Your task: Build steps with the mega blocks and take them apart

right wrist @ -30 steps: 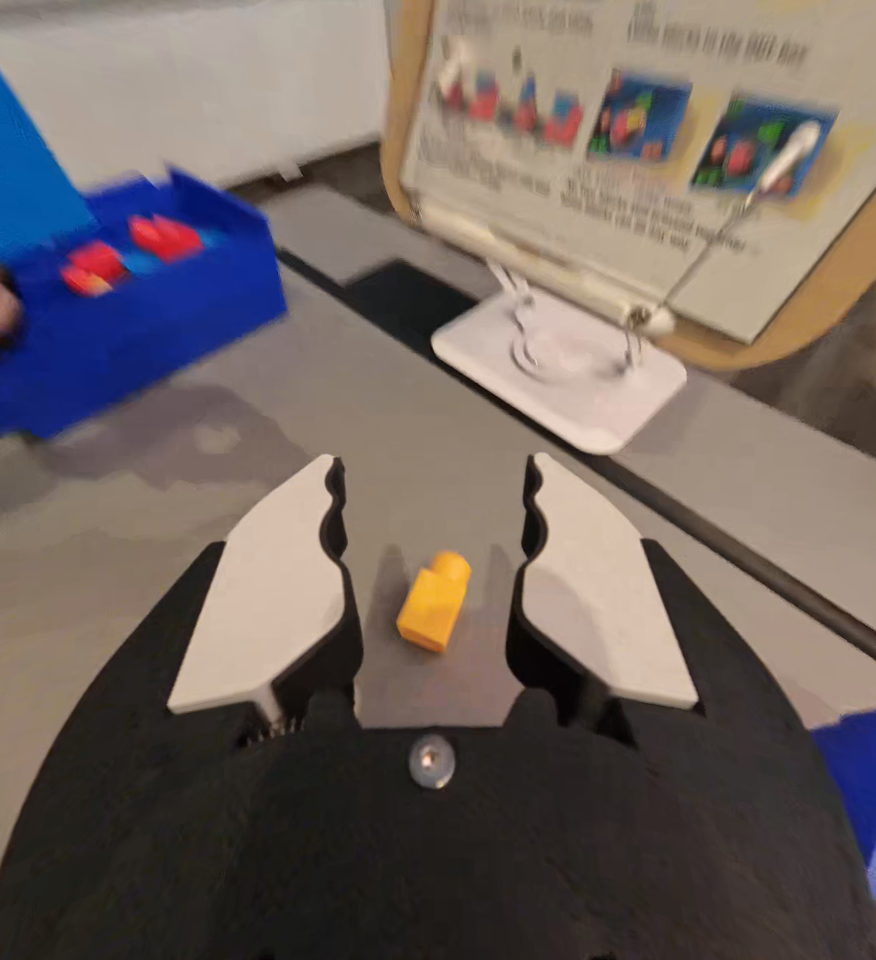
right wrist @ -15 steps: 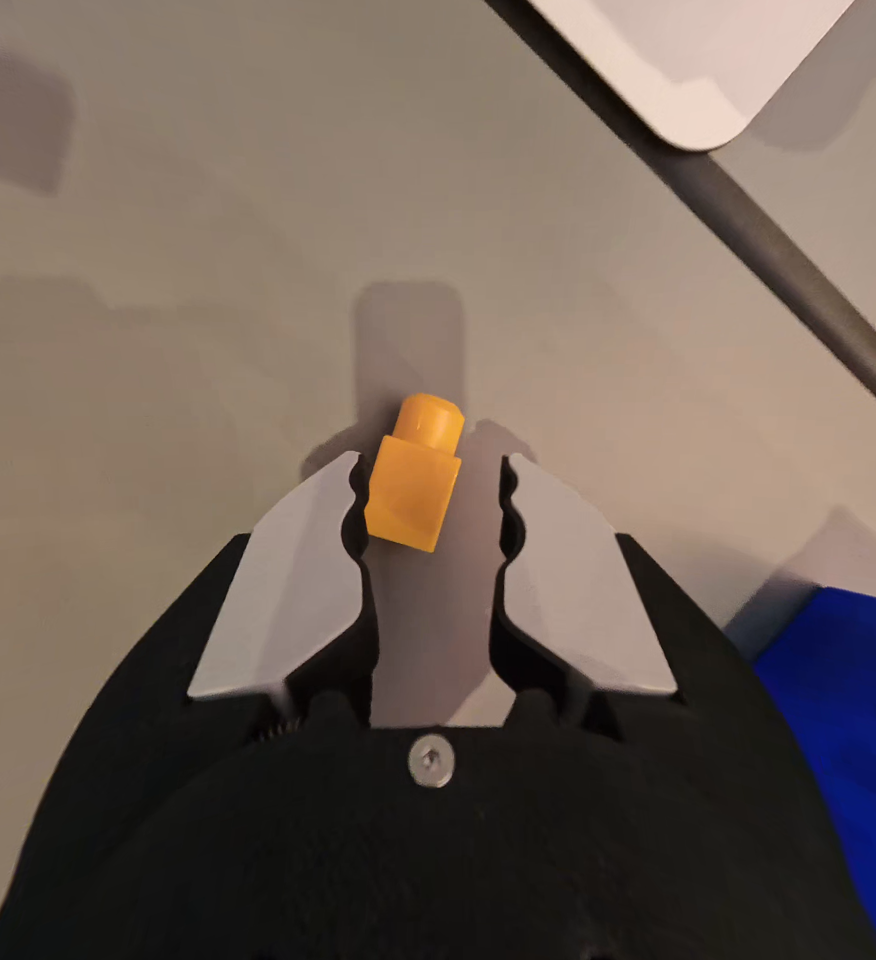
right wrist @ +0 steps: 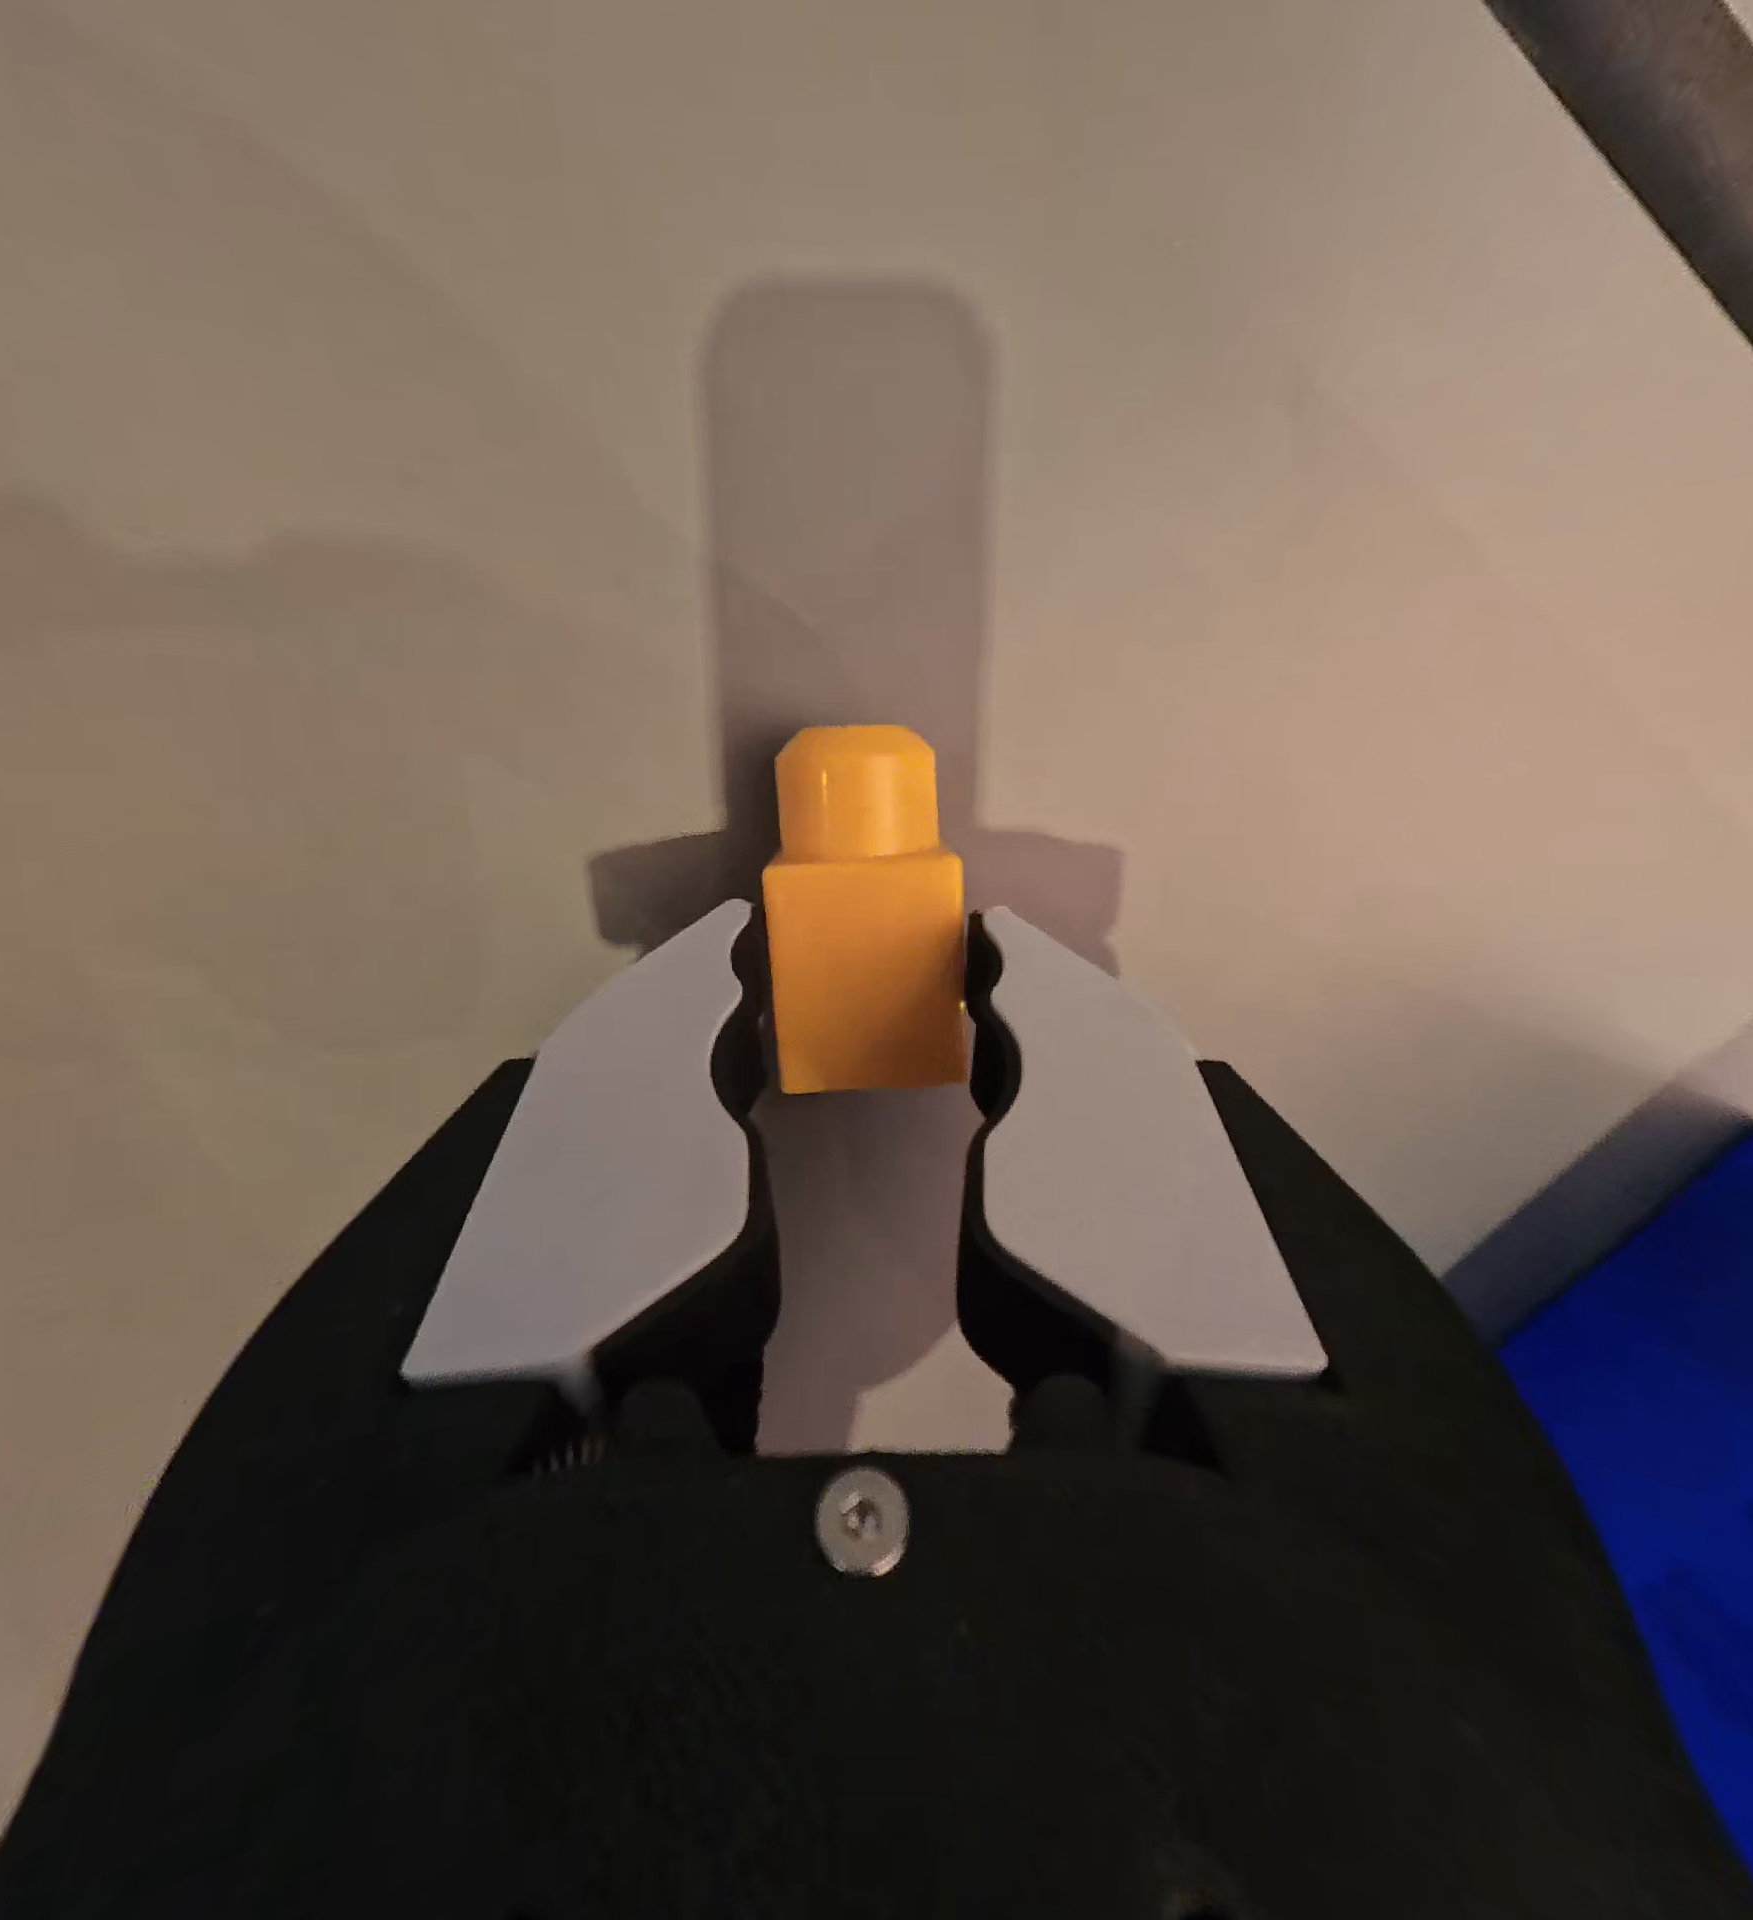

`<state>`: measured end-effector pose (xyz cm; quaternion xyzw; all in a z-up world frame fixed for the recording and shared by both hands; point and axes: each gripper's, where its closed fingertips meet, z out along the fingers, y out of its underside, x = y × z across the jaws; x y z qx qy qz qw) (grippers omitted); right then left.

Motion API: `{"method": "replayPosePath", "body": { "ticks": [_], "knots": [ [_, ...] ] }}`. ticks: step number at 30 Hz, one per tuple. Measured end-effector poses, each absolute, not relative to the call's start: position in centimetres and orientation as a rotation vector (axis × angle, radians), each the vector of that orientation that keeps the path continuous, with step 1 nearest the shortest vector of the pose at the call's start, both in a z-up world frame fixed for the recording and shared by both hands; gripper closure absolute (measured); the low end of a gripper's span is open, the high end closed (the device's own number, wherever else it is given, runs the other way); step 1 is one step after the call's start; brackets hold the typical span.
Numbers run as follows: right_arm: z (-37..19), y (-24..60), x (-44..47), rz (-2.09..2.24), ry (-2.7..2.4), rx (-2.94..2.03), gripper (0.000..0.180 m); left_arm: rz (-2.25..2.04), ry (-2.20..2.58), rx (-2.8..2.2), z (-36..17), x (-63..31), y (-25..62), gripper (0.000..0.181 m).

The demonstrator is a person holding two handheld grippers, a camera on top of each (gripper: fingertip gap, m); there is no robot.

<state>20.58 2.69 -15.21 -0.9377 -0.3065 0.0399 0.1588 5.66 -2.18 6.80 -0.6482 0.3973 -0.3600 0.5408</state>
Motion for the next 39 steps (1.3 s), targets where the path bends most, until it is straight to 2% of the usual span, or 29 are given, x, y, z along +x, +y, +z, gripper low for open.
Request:
{"method": "replayPosePath", "body": {
  "ticks": [18,21,28,31,34,39],
  "knots": [
    [-15.4,2.2,21.8,0.082,-0.967,-2.714,0.143,-0.813,0.959,-1.562,6.3,5.7,-2.0,0.144],
    [-11.7,2.4,21.0,0.256,-0.94,-2.593,0.143,-0.825,0.932,-1.546,6.6,5.4,-1.7,0.144],
    [4.8,-1.1,16.9,0.993,-0.959,-1.788,0.143,-0.993,1.01,-1.522,5.3,7.6,-3.0,0.144],
    [9.9,-3.2,16.6,1.168,-0.911,-1.46,0.143,-1.074,1.091,-1.508,4.2,9.6,-4.5,0.144],
    [12.5,-4.9,16.0,1.377,-0.822,-1.26,0.143,-1.163,1.106,-1.496,4.0,11.5,-5.7,0.144],
    [12.2,-5.4,14.1,1.474,-0.762,-1.179,0.143,-1.325,1.067,-1.468,4.8,12.8,-7.0,0.144]
  ]
}}
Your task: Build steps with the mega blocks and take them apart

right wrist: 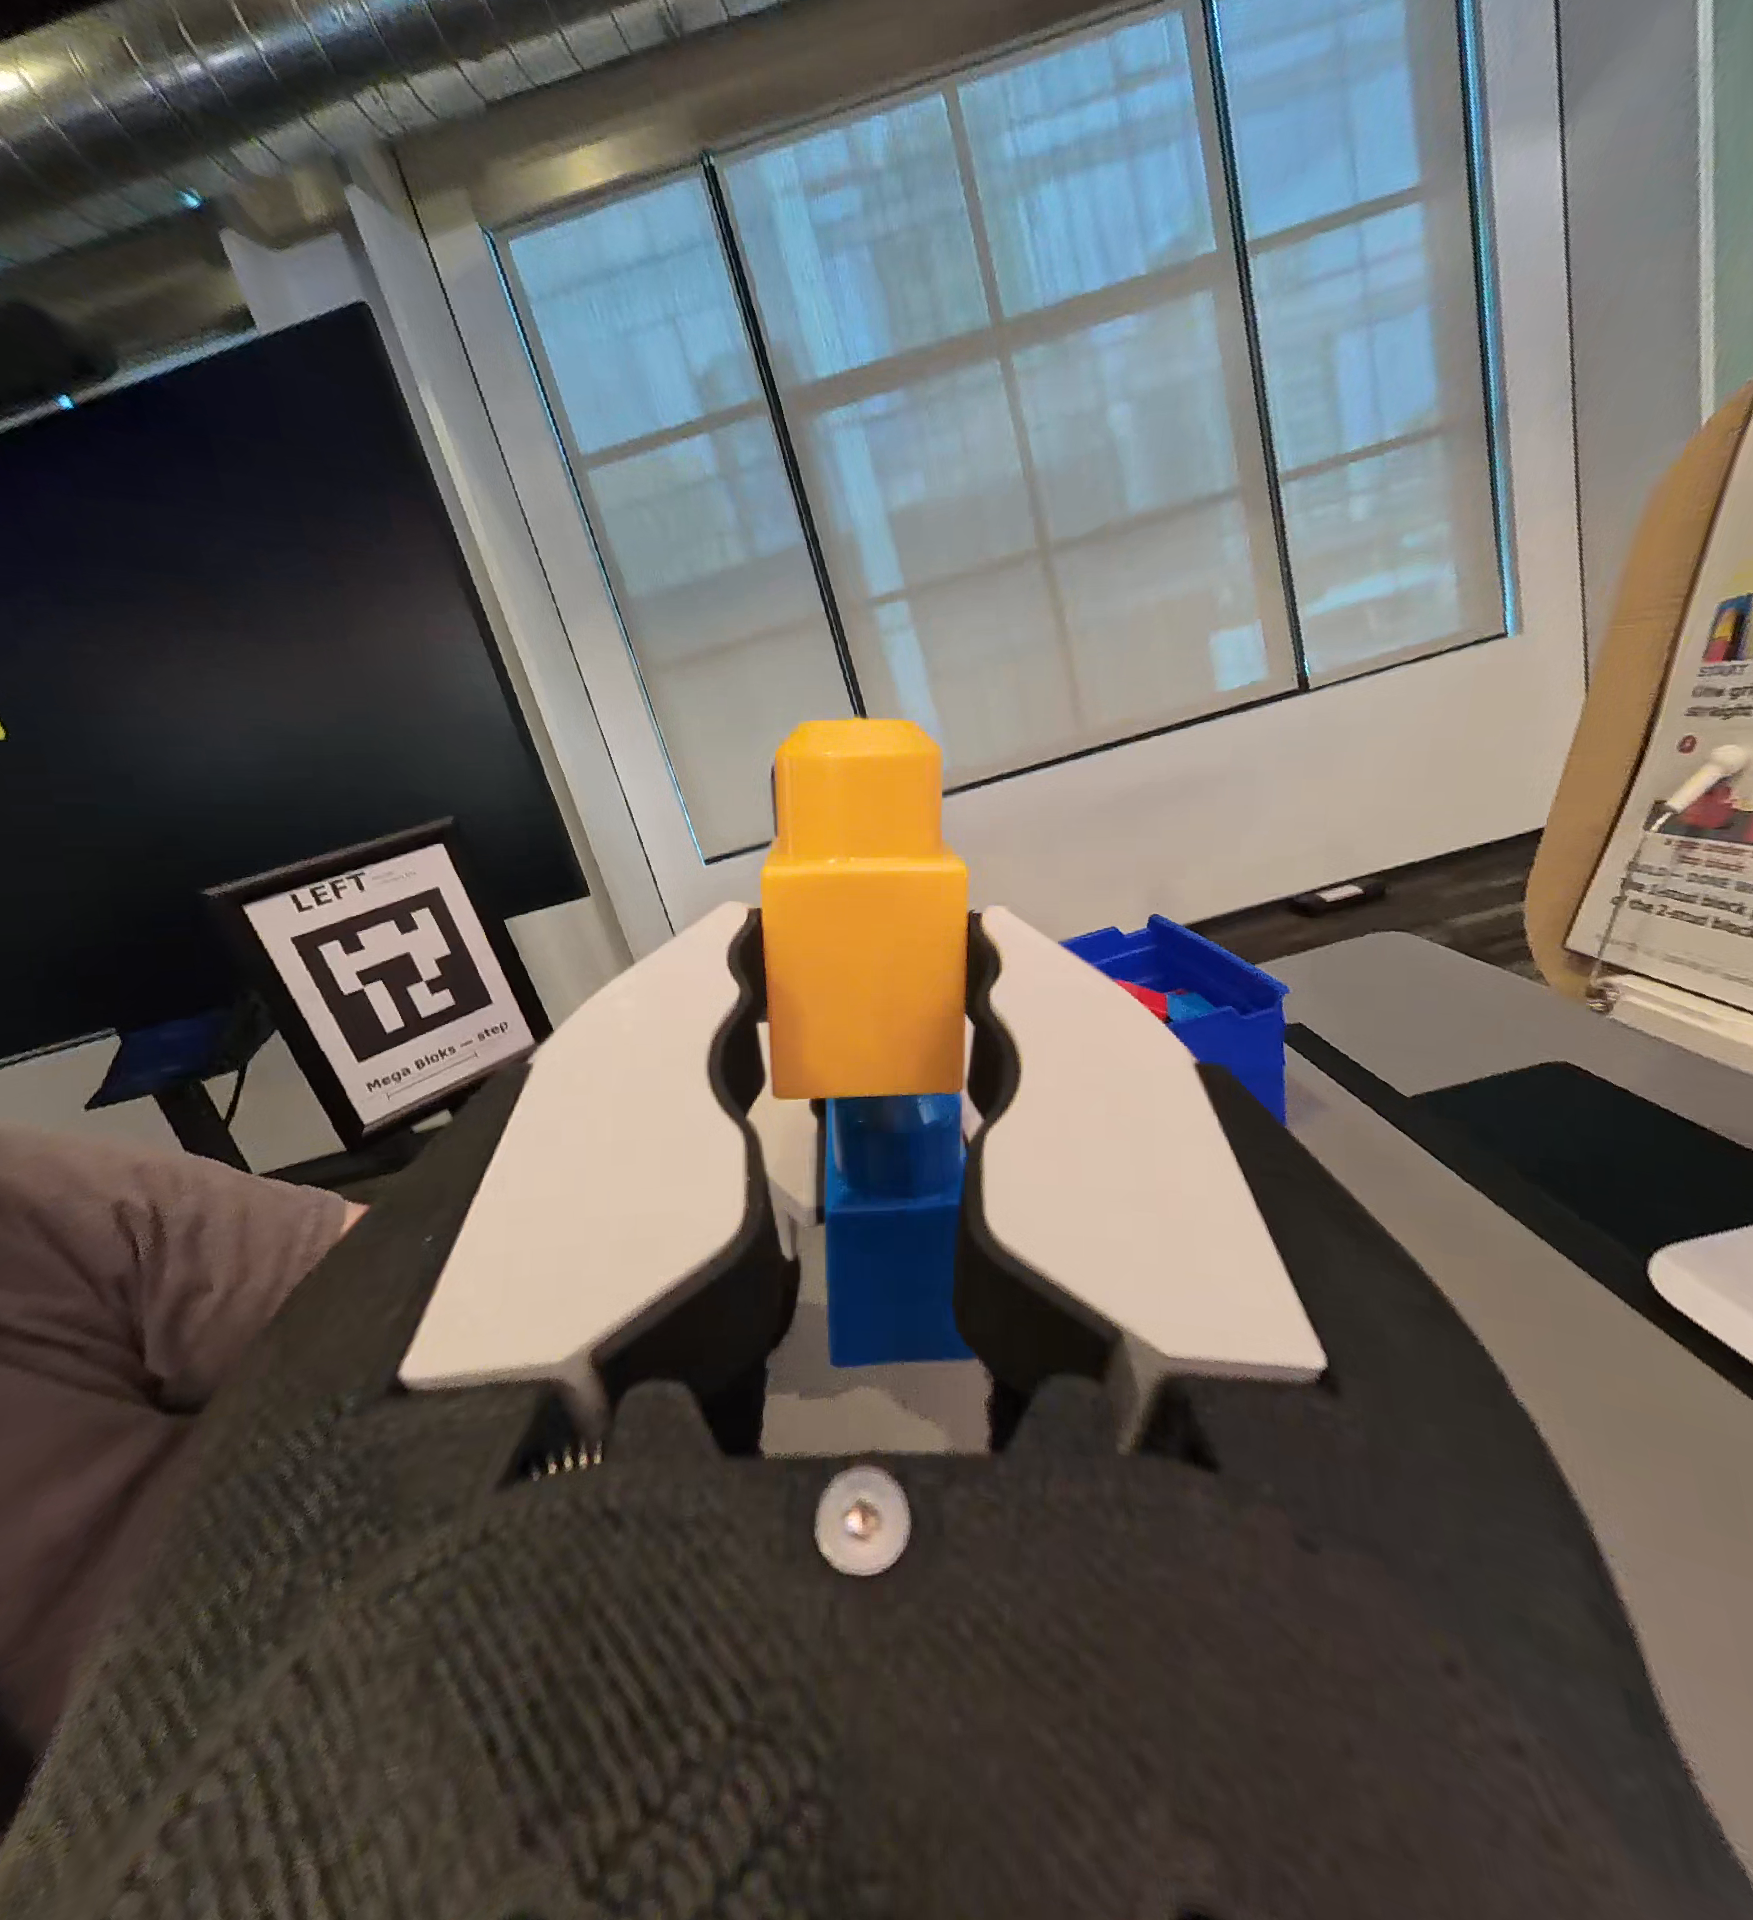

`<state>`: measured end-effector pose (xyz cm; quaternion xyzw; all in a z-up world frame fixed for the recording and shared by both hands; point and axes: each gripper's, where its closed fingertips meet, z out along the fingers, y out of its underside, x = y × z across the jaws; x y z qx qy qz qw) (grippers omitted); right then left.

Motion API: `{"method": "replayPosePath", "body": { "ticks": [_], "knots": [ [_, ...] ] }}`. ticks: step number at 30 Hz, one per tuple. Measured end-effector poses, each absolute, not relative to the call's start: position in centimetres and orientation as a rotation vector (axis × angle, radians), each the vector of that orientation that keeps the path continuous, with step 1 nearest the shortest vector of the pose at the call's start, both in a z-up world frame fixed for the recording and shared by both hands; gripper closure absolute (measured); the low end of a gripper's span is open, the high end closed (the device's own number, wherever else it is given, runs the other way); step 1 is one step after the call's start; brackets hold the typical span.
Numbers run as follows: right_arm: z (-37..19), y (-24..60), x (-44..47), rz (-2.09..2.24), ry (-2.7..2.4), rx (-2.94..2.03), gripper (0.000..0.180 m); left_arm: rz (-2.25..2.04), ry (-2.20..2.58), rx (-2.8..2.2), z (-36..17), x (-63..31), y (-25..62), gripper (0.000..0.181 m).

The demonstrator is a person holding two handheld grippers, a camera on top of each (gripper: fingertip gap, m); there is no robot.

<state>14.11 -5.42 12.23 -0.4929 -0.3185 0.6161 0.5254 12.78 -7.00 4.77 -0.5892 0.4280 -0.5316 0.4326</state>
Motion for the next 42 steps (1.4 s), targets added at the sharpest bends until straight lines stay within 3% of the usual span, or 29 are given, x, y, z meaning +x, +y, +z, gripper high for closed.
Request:
{"method": "replayPosePath", "body": {
  "ticks": [22,42],
  "knots": [
    [9.0,-5.9,12.5,1.238,-0.964,-1.333,0.143,-1.354,1.035,-1.432,5.7,12.5,-7.2,0.145],
    [8.1,-7.8,12.9,1.351,-1.099,-1.367,0.142,-1.383,1.109,-1.41,5.7,12.9,-8.7,0.145]
  ]
}}
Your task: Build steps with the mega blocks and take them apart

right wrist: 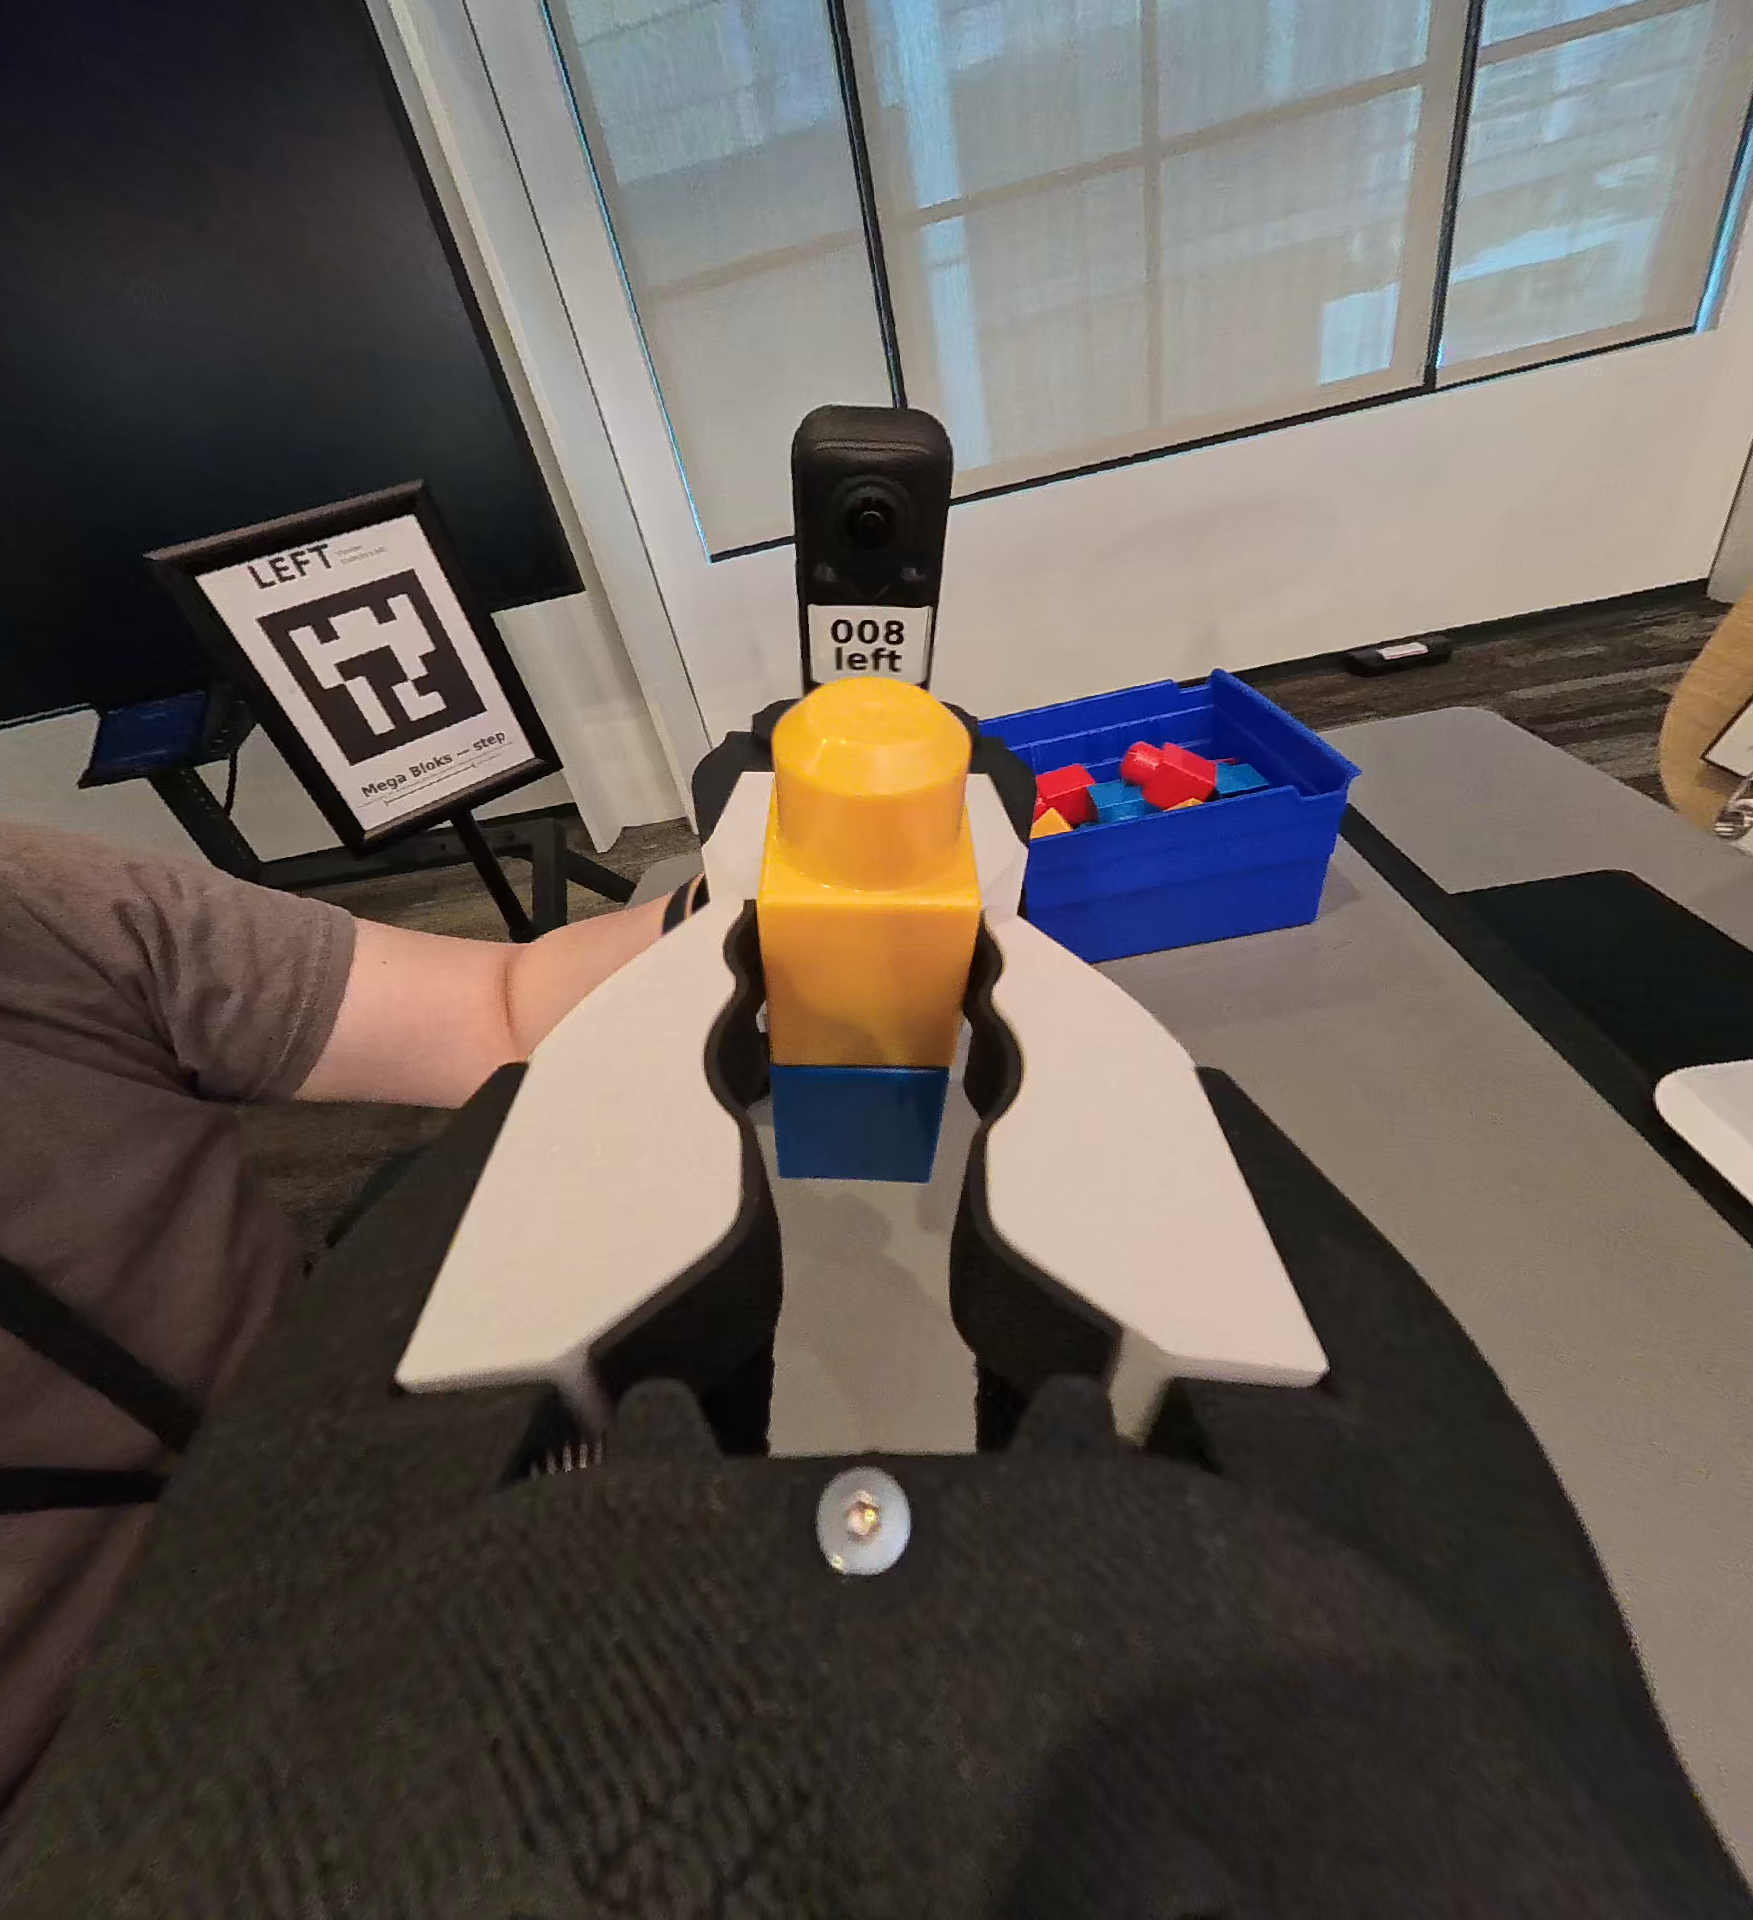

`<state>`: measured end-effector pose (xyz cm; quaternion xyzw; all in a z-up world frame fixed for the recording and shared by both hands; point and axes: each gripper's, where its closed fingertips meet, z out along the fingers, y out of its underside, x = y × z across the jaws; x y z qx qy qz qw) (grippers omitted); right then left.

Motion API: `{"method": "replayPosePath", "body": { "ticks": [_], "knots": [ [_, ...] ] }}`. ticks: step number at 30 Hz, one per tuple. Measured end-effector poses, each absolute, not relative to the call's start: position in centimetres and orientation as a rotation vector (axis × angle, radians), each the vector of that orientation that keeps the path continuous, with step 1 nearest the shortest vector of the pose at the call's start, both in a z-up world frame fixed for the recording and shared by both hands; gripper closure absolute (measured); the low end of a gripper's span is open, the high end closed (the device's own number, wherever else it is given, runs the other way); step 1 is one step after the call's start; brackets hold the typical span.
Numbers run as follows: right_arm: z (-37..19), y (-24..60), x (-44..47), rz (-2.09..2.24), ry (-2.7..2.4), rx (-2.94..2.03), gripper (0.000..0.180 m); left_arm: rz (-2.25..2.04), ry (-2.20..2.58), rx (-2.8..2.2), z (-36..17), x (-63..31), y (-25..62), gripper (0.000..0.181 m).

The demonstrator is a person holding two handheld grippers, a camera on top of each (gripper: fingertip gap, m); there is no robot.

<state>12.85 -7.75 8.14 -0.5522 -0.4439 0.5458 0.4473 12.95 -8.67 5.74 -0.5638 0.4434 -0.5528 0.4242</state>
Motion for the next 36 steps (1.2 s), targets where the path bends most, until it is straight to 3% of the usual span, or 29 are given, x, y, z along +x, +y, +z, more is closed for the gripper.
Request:
{"method": "replayPosePath", "body": {
  "ticks": [32,36],
  "knots": [
    [7.4,-7.6,13.1,1.195,-1.165,-1.443,0.142,-1.204,1.162,-1.415,5.5,12.9,-8.3,0.145],
    [7.4,-7.4,14.4,0.906,-1.262,-1.412,0.125,-1.052,1.224,-1.368,5.6,12.2,-8.2,0.145]
  ]
}}
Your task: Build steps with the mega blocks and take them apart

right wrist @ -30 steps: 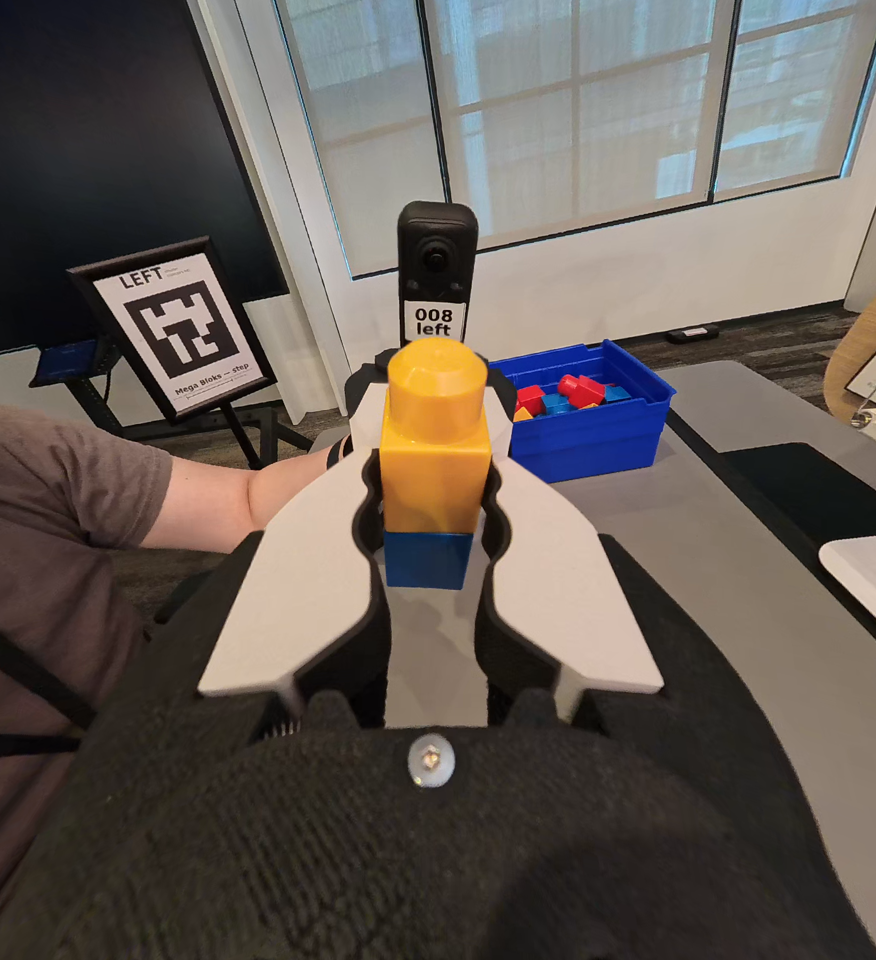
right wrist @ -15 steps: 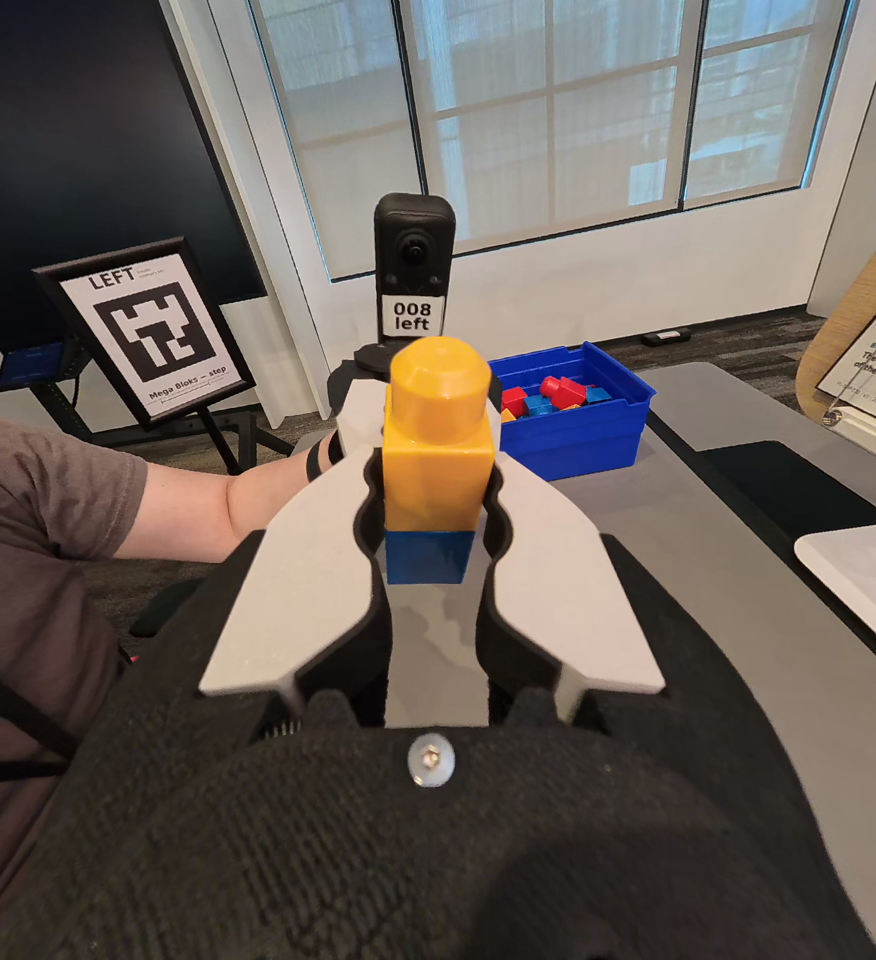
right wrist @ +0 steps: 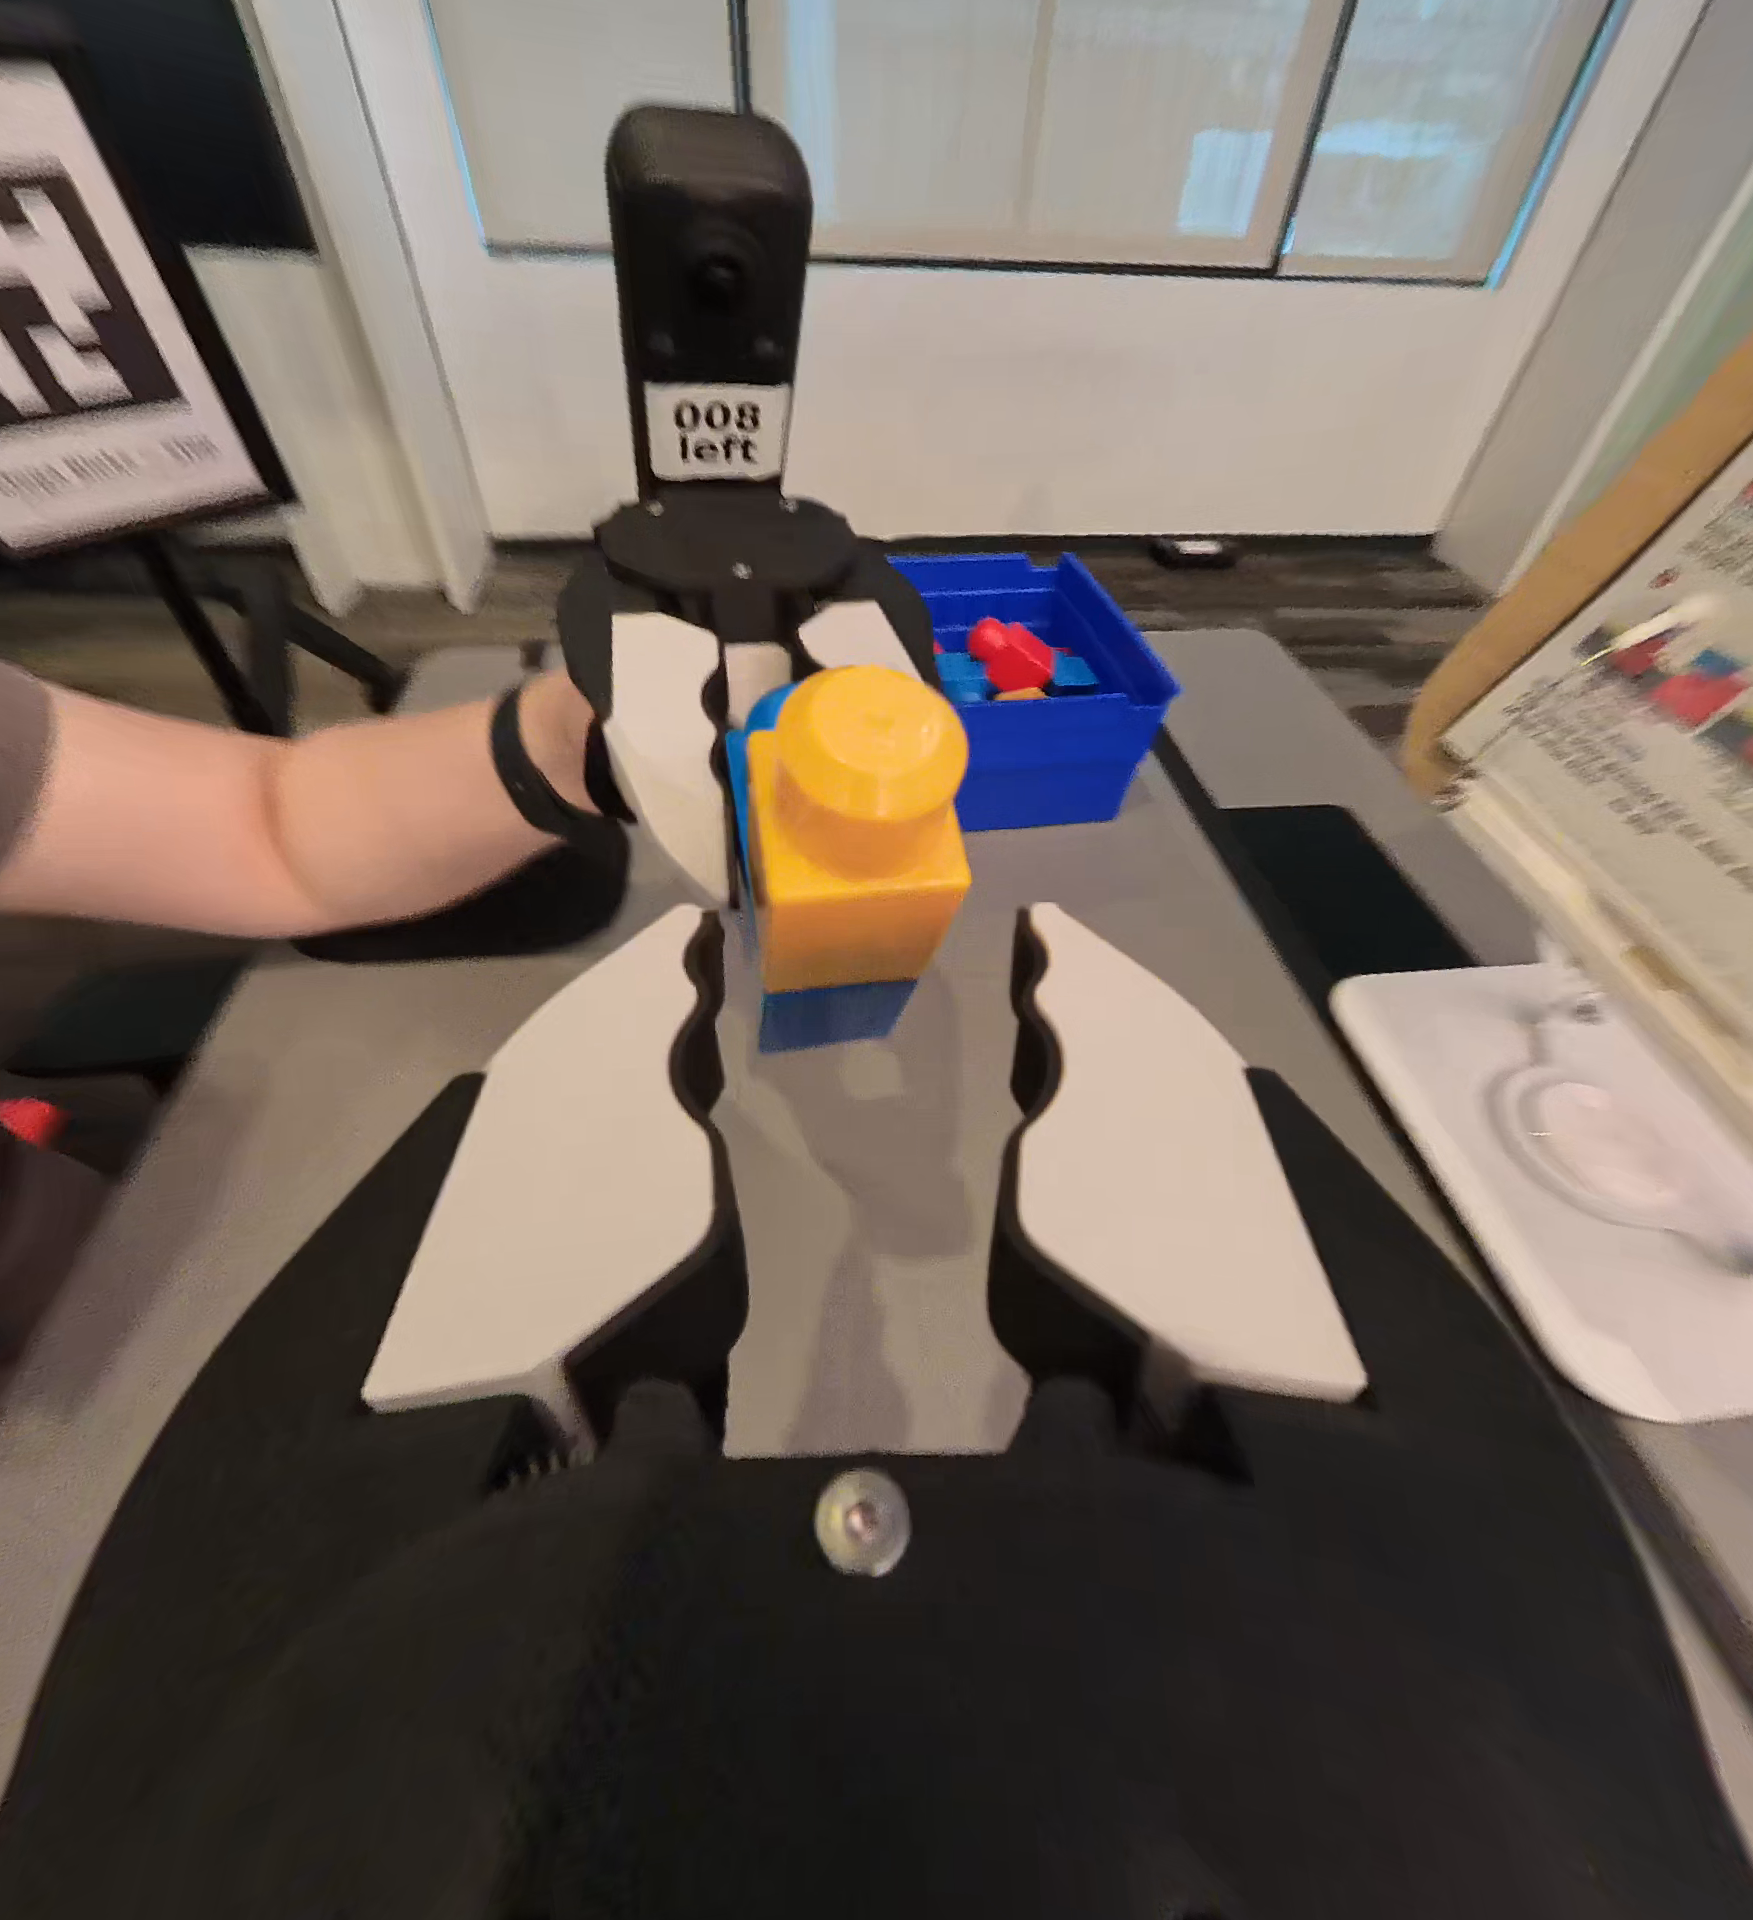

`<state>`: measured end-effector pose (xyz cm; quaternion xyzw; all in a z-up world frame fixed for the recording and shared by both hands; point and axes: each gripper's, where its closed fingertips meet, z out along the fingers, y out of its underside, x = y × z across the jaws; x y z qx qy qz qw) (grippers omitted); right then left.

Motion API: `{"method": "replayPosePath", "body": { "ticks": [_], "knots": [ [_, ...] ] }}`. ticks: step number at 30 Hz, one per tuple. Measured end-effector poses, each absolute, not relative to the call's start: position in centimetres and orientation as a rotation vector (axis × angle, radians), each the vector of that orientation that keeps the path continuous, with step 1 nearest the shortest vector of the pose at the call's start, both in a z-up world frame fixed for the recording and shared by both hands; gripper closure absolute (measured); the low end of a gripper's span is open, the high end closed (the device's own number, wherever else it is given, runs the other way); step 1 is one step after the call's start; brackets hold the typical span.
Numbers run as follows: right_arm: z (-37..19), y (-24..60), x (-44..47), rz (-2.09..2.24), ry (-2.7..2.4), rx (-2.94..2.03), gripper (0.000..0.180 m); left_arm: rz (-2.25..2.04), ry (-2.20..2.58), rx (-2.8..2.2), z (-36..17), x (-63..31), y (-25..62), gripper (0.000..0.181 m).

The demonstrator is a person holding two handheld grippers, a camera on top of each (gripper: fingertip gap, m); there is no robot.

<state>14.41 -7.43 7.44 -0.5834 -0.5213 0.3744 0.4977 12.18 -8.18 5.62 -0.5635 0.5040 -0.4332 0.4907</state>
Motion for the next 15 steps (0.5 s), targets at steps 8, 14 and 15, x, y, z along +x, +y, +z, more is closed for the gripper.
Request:
{"method": "replayPosePath", "body": {
  "ticks": [8,14,15],
  "knots": [
    [7.1,-10.0,14.5,0.688,-1.454,-1.332,0.121,-0.827,1.477,-1.213,4.6,12.3,-10.6,0.145],
    [6.1,-10.9,13.8,0.572,-1.561,-1.269,0.144,-0.698,1.517,-1.185,3.8,12.2,-10.2,0.145],
    [6.1,-10.9,13.8,0.517,-1.572,-1.247,0.144,-0.667,1.503,-1.179,3.9,12.1,-10.0,0.144]
  ]
}}
